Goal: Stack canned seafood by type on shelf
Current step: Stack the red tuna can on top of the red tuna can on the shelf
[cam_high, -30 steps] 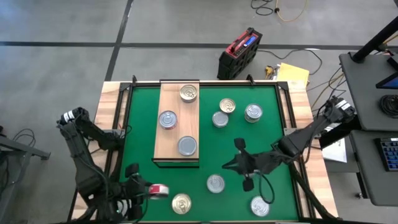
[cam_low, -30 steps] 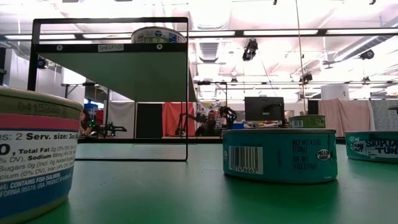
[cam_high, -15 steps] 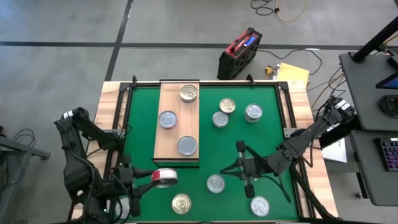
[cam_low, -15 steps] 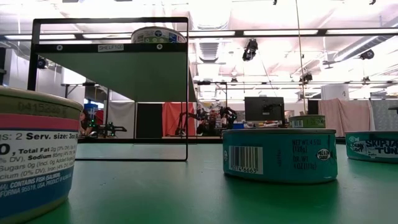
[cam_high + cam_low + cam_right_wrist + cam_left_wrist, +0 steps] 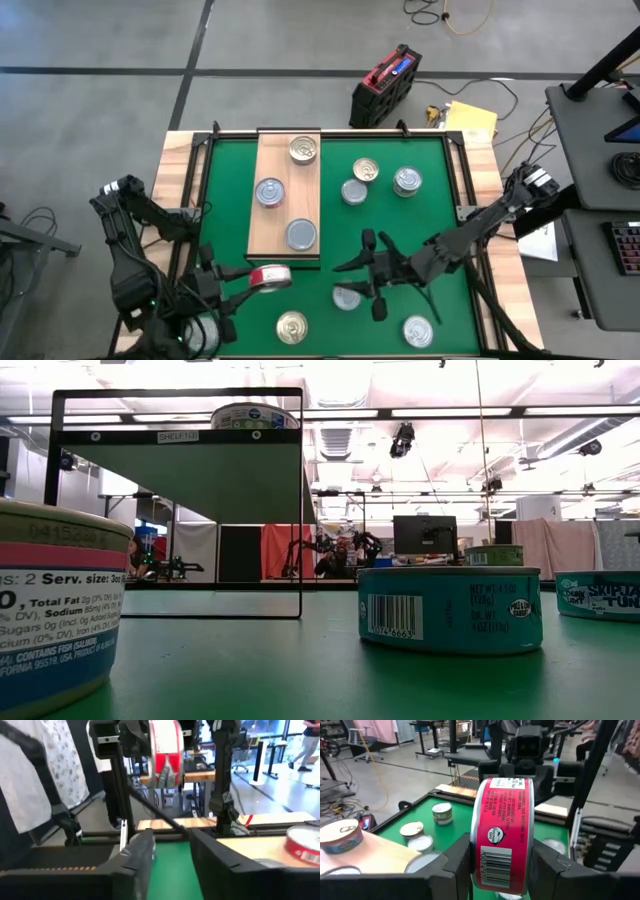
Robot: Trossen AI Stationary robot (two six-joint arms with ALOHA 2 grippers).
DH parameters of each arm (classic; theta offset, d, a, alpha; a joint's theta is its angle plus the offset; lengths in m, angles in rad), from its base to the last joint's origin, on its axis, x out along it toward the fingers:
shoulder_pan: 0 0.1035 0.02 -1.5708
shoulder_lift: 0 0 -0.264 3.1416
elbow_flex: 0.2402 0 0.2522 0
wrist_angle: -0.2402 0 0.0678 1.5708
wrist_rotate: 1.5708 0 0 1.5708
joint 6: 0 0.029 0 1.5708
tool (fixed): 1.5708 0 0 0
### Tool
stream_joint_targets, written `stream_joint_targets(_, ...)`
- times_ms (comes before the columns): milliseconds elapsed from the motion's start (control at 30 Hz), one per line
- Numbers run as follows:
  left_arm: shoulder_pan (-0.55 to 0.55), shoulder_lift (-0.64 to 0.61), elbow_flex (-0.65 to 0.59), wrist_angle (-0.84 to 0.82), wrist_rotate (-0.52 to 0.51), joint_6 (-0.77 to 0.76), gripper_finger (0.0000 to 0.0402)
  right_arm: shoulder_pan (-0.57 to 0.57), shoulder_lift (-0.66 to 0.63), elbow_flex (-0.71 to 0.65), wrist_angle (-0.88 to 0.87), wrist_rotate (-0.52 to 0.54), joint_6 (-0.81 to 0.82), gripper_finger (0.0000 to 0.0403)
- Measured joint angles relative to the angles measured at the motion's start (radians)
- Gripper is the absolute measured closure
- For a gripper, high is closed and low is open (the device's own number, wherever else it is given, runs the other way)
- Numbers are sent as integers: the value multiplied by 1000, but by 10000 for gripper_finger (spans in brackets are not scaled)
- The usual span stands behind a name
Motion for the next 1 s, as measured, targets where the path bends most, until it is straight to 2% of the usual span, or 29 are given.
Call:
stream_joint_targets(233,2,41,-141,126,-23,22,282,-1,145,98,12,0,-168,172)
stream_joint_targets(500,2,101,-194,182,-32,58,282,-3,282,220,16,44,-251,107)
stream_joint_targets(733,2,153,-172,188,-33,59,282,-28,333,265,15,49,-250,82)
stream_joint_targets(867,2,172,-154,195,-28,63,282,-39,347,269,15,-25,-253,84)
stream_joint_targets(1000,2,191,-136,202,-26,87,282,-45,352,269,16,-97,-262,104)
